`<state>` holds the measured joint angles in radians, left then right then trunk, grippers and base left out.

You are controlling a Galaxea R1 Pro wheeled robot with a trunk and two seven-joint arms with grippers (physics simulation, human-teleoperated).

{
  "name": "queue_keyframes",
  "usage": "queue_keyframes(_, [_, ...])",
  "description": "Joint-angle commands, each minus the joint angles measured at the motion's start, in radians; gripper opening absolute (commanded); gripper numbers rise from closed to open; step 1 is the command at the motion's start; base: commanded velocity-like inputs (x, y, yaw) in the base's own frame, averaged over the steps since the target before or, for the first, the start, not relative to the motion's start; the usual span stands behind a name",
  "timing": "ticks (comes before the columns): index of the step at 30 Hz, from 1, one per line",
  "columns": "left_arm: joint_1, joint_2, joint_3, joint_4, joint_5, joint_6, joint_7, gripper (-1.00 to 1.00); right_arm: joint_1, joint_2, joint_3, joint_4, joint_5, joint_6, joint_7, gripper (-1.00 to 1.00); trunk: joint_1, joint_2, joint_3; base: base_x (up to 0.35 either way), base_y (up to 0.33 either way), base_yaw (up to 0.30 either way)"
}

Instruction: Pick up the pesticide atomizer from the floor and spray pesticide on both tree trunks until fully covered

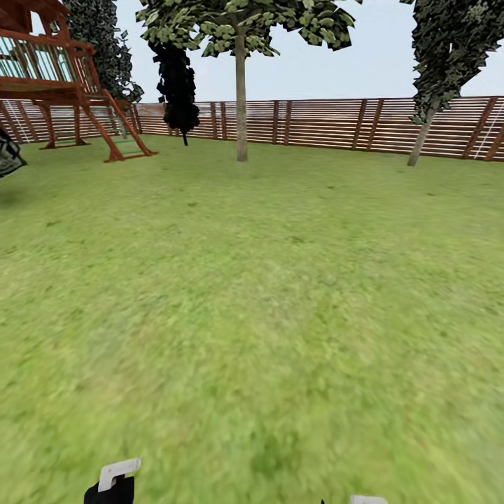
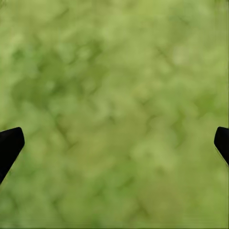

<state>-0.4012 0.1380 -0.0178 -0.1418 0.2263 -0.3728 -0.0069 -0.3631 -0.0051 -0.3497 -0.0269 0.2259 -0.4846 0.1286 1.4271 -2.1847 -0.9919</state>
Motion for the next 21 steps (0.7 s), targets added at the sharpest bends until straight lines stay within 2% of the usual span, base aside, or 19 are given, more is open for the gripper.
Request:
queue_keyframes(1, [0.000,0.000,-0.002,0.001,0.005,-0.003,-0.001,-1.00,-0.001,0.000,-0.009,0.001,0.006,-0.003,0.005,1.00,0.000,0.000,-0.001,0.339,0.000,0.000])
queue_keyframes(21, [0.000,0.000,-0.002,0.001,0.005,-0.003,-0.001,-1.00,0.000,0.000,-0.009,0.001,0.006,-0.003,0.005,1.00,0.000,0.000,-0.001,0.339,0.000,0.000])
